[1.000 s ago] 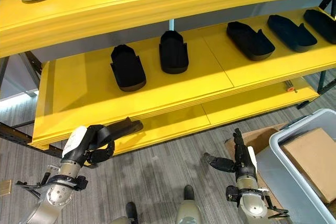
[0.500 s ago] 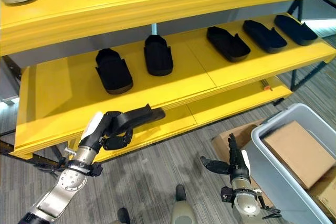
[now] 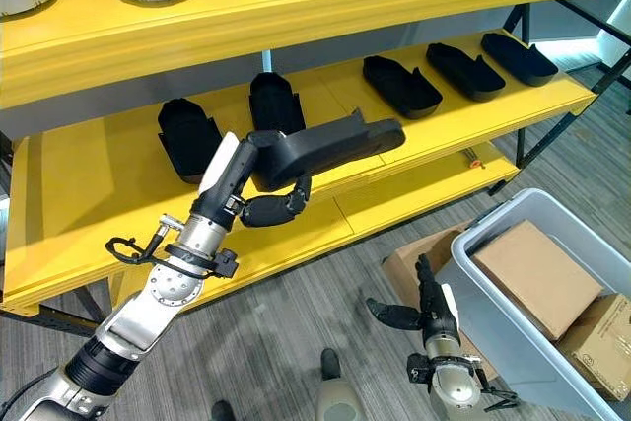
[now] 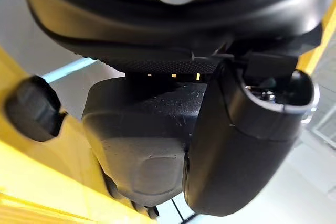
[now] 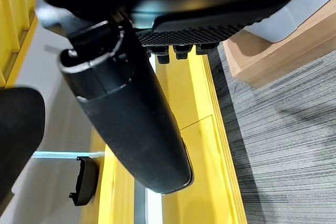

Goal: Move parts from the plastic box to the shelf.

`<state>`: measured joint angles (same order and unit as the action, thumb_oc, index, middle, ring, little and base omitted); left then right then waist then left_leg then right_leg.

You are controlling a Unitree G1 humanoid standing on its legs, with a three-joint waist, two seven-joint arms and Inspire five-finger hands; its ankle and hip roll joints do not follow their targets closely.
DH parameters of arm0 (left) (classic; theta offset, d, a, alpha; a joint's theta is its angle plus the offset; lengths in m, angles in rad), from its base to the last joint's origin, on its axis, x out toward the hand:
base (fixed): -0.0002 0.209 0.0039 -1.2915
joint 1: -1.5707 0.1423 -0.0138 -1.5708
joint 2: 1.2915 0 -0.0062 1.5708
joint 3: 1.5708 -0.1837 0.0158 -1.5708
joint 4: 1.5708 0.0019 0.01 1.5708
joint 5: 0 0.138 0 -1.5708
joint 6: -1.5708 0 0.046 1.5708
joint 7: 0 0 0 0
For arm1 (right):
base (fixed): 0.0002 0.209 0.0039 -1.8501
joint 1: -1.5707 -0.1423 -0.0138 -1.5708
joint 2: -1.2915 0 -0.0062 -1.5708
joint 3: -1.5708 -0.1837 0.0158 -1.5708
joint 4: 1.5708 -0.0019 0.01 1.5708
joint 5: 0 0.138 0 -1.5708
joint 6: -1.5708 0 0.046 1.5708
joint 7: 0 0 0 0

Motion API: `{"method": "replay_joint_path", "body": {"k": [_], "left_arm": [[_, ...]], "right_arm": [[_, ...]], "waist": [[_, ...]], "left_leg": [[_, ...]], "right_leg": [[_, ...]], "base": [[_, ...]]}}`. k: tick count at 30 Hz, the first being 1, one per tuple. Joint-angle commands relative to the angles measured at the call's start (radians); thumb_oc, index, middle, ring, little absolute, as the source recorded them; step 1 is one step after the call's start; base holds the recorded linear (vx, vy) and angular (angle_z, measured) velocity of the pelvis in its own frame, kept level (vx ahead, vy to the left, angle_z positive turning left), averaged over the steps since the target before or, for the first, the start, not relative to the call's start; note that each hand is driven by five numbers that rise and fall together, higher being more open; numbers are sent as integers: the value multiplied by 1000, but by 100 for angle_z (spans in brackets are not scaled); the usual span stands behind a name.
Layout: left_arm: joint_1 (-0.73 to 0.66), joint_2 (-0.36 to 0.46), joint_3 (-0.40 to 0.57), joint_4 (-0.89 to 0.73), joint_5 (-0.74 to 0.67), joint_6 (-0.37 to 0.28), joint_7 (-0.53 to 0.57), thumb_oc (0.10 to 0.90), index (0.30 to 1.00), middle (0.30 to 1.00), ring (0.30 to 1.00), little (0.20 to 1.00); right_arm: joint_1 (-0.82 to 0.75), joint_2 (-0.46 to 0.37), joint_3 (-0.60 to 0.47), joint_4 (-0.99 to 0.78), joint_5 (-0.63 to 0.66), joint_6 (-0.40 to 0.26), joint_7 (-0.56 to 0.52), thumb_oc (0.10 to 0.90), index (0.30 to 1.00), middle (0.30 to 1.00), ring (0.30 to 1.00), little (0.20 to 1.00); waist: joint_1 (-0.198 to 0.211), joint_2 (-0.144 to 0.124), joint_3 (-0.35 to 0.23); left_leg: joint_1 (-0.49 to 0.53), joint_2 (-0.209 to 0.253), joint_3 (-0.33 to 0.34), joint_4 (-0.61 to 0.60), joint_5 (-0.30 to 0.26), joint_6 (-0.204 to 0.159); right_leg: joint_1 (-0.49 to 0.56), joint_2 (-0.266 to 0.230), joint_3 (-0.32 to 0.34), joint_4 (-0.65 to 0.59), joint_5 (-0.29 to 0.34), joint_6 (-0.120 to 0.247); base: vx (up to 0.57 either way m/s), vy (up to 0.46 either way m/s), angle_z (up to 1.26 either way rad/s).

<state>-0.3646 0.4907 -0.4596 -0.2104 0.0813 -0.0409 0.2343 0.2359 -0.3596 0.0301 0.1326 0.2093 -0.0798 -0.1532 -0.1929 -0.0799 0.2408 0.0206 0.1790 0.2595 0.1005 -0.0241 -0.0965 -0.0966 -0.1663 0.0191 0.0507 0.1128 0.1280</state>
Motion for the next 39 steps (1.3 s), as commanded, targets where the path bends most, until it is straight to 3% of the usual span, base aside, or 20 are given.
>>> {"method": "replay_joint_path", "body": {"k": [1, 8, 24, 32, 39], "left_arm": [[-127, -12, 31, -129, -32, -114, 75, 400, 300, 300, 300, 300], [-153, 1, 52, -130, 0, -105, 121, 400, 300, 300, 300, 300], [19, 248, 344, -48, 307, -33, 236, 400, 300, 300, 300, 300], [114, 437, 546, 21, 492, 32, 298, 400, 300, 300, 300, 300], [136, 548, 595, 106, 595, 77, 297, 400, 300, 300, 300, 300]], "right_arm": [[-30, -37, -25, -89, 25, -82, -24, 900, 1000, 1000, 1000, 1000], [-25, -33, -12, -72, 27, -81, -34, 900, 1000, 1000, 1000, 1000], [-11, -30, -46, -27, -15, -67, -37, 900, 1000, 1000, 1000, 1000], [-5, -31, -62, -3, -43, -68, -29, 900, 1000, 1000, 1000, 1000], [1, -42, -72, 2, -42, -73, -16, 900, 1000, 1000, 1000, 1000]], "waist": [[-6, -19, -77], [4, -26, -90], [40, -11, -104], [63, 12, -106], [66, 23, -96]], "left_leg": [[-32, 67, -30, 105, -77, 20], [-22, 62, -29, 86, -72, 21], [-21, 60, -55, 65, -58, 10], [-41, 49, -78, 56, -46, 5], [-73, 45, -102, 60, -37, 2]], "right_leg": [[74, -60, 30, 59, -151, 51], [86, -65, 20, 50, -146, 56], [113, -70, -21, 41, -152, 52], [117, -77, -44, 35, -152, 50], [107, -77, -56, 45, -160, 44]], "base": [[0, 0, 0], [0, 0, 0], [4, -6, 4], [-5, -11, 9], [-31, -17, 11]]}}
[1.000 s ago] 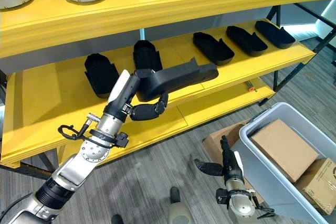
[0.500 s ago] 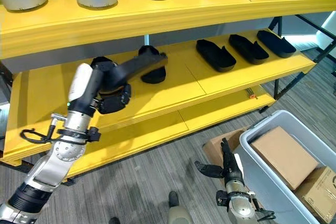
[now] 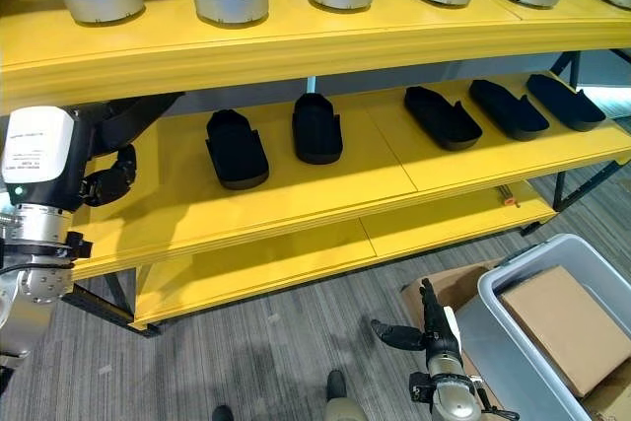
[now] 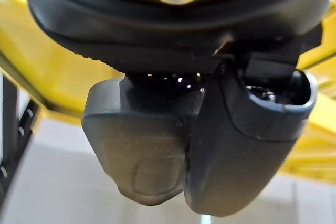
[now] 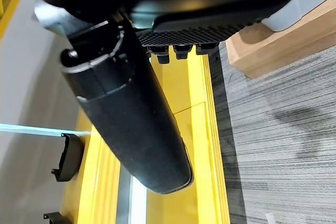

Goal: Move parts from the plastic box to the shelf.

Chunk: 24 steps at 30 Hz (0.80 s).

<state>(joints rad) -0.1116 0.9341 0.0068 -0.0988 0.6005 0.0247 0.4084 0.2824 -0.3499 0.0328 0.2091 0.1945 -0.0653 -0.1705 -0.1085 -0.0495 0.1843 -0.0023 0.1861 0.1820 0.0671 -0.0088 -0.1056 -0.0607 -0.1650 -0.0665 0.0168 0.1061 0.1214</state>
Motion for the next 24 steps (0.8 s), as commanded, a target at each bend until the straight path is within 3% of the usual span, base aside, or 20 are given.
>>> {"method": "replay_joint_path", "body": {"k": [1, 10, 18, 24], "left_arm": [[-125, 130, 119, 43, 102, 29, 109, 400, 300, 300, 300, 300], [-239, 189, 17, 225, 175, 75, 92, 400, 300, 300, 300, 300], [-495, 211, -256, 439, 226, 103, 66, 400, 300, 300, 300, 300], [-601, 172, -376, 515, 224, 99, 61, 400, 300, 300, 300, 300]], "right_arm": [[-45, -55, -80, -74, -24, -89, 2, 900, 1000, 1000, 1000, 1000], [-58, -76, -99, -87, 2, -101, 10, 900, 1000, 1000, 1000, 1000], [-103, -110, -78, -113, 33, -130, 12, 900, 1000, 1000, 1000, 1000], [-116, -113, -74, -128, 55, -143, 4, 900, 1000, 1000, 1000, 1000]], "waist": [[-22, -2, -31], [-42, 17, 24], [-76, 17, 72], [-90, 12, 80]], "left_leg": [[-67, 37, -33, 101, -48, 10], [-171, 45, -61, 147, -33, 3], [-310, 60, -69, 232, -36, 8], [-388, 71, -82, 290, -46, 12]], "right_leg": [[60, -78, 24, 88, -156, 49], [-49, -64, 21, 168, -173, 39], [-216, -43, 54, 267, -180, 36], [-290, -36, 64, 325, -194, 32]], "base": [[-54, -16, 13], [-90, -12, 14], [-89, 2, 1], [-41, 0, -6]]}}
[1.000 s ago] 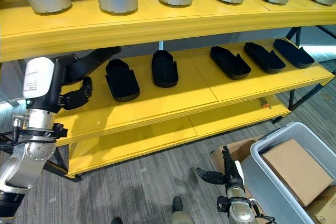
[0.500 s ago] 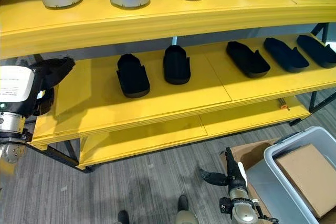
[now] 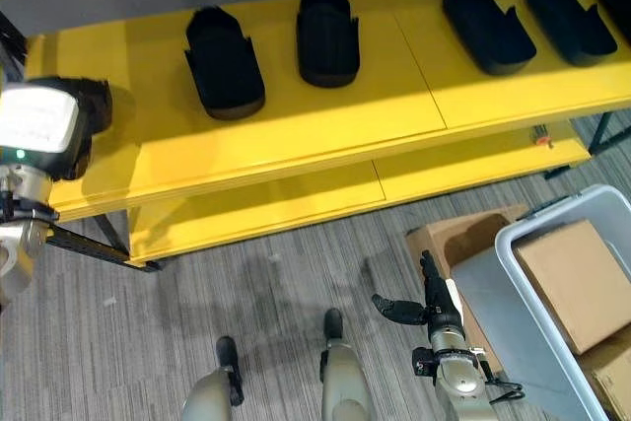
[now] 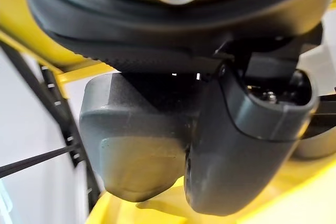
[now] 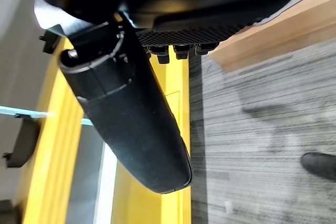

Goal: Move parts from the plastic box to the shelf.

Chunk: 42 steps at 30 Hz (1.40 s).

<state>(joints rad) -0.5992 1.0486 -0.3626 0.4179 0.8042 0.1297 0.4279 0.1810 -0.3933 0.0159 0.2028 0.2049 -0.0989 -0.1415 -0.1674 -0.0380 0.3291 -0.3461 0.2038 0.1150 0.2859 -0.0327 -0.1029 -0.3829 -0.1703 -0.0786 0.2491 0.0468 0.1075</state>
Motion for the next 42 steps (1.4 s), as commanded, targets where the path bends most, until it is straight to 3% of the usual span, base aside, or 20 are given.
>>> {"method": "replay_joint_path", "body": {"k": [1, 4, 6, 23, 34, 42], "left_arm": [[-120, 48, -20, 8, 19, -6, 38, 400, 300, 300, 300, 300], [-135, 20, -54, 35, 19, -4, 35, 400, 300, 300, 300, 300], [-136, -1, -79, 52, 23, -5, 21, 400, 300, 300, 300, 300], [-193, -108, -165, 309, -31, 2, 32, 400, 300, 300, 300, 300], [-227, -115, -214, 427, -42, 2, 19, 400, 300, 300, 300, 300], [-256, -67, -255, 479, -10, -2, -9, 400, 300, 300, 300, 300]], "right_arm": [[-15, -69, -56, -126, 48, -111, -26, 900, 1000, 1000, 1000, 1000], [-19, -68, -52, -126, 61, -117, -31, 900, 1000, 1000, 1000, 1000], [-23, -66, -49, -126, 68, -118, -35, 900, 1000, 1000, 1000, 1000], [-42, -77, -48, -120, 73, -147, -57, 900, 1000, 1000, 1000, 1000], [-76, -89, -45, -114, 78, -158, -70, 900, 1000, 1000, 1000, 1000], [-87, -97, -55, -119, 86, -166, -69, 900, 1000, 1000, 1000, 1000]], "waist": [[-33, -1, -64], [-40, -4, -62], [-44, -3, -63], [-68, -12, -75], [-73, -20, -74], [-74, -18, -75]], "left_leg": [[-55, 56, -16, 81, -23, 9], [-86, 61, -21, 104, -31, 9], [-95, 66, -29, 128, -65, 2], [-160, 77, -36, 182, -85, 9], [-174, 79, -30, 198, -94, 13], [-198, 84, -28, 210, -98, 16]], "right_leg": [[22, -30, 76, 100, -137, 45], [-8, -24, 79, 122, -144, 42], [-20, -18, 85, 144, -171, 46], [-79, -5, 94, 170, -175, 41], [-90, -1, 104, 162, -162, 43], [-108, 3, 108, 158, -155, 44]], "base": [[-26, -8, -12], [12, 0, -3], [68, 8, -6], [1, 6, -3], [2, 7, -2], [4, 15, -4]]}}
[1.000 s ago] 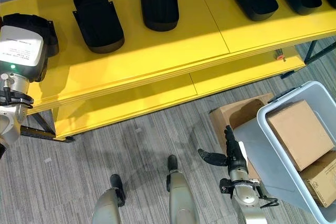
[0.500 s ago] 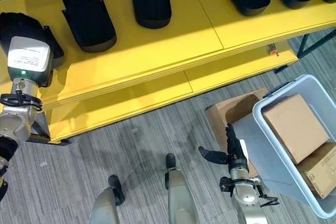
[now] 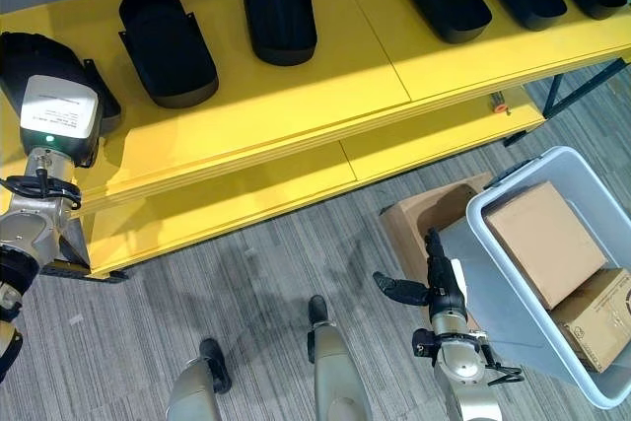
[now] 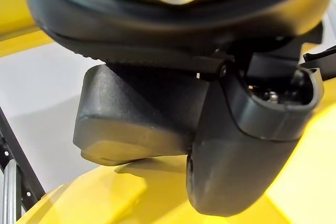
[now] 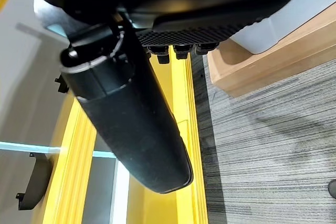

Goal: Move parts from the plastic box to the shelf.

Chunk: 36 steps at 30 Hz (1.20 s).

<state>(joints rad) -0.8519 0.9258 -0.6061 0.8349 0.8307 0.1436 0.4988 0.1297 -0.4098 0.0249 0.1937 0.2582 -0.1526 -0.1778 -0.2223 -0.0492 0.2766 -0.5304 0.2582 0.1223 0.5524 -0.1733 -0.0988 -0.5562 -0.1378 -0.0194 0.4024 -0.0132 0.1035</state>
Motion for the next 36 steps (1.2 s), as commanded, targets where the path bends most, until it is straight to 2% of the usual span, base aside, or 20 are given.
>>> {"method": "replay_joint_path", "body": {"k": [1, 7, 8, 11, 22, 36], "left_arm": [[-6, 60, -14, 66, -34, -17, -81, 400, 300, 300, 300, 300], [-23, 84, -29, 79, -19, -12, -89, 400, 300, 300, 300, 300], [-23, 84, -29, 81, -19, -11, -90, 502, 443, 443, 443, 443], [-32, 85, -34, 84, -17, -9, -98, 900, 1000, 1000, 1000, 1000], [-4, 92, -33, 32, -27, -48, -139, 900, 1000, 1000, 1000, 1000], [95, 120, 27, -25, -104, -107, -217, 900, 1000, 1000, 1000, 1000]], "right_arm": [[-37, -81, -64, -109, 33, -113, -33, 900, 1000, 1000, 1000, 1000], [-42, -82, -66, -117, 42, -114, -31, 900, 1000, 1000, 1000, 1000], [-41, -82, -67, -117, 41, -114, -32, 900, 1000, 1000, 1000, 1000], [-41, -85, -66, -122, 40, -112, -28, 900, 1000, 1000, 1000, 1000], [-32, -92, -85, -129, 36, -101, -18, 900, 1000, 1000, 1000, 1000], [-15, -85, -127, -143, 51, -92, 21, 900, 1000, 1000, 1000, 1000]], "waist": [[-19, -5, -22], [-17, -3, -20], [-17, -2, -19], [-18, -3, -18], [-12, 0, -17], [1, 8, -9]], "left_leg": [[-17, 29, -36, -54, 42, 12], [-29, 26, -36, -47, 39, 12], [-30, 25, -37, -46, 38, 12], [-35, 25, -37, -36, 33, 14], [-37, 22, -41, -36, 31, 14], [-30, 19, -49, -38, 35, 11]], "right_leg": [[64, -30, 48, 4, -94, 48], [59, -33, 50, -3, -88, 49], [59, -34, 50, -3, -87, 50], [56, -33, 52, -1, -86, 50], [54, -35, 52, 5, -89, 46], [65, -40, 40, 13, -97, 43]], "base": [[0, 0, 0], [0, 0, 0], [0, 0, 0], [0, 0, 0], [0, 0, 0], [1, -1, 1]]}}
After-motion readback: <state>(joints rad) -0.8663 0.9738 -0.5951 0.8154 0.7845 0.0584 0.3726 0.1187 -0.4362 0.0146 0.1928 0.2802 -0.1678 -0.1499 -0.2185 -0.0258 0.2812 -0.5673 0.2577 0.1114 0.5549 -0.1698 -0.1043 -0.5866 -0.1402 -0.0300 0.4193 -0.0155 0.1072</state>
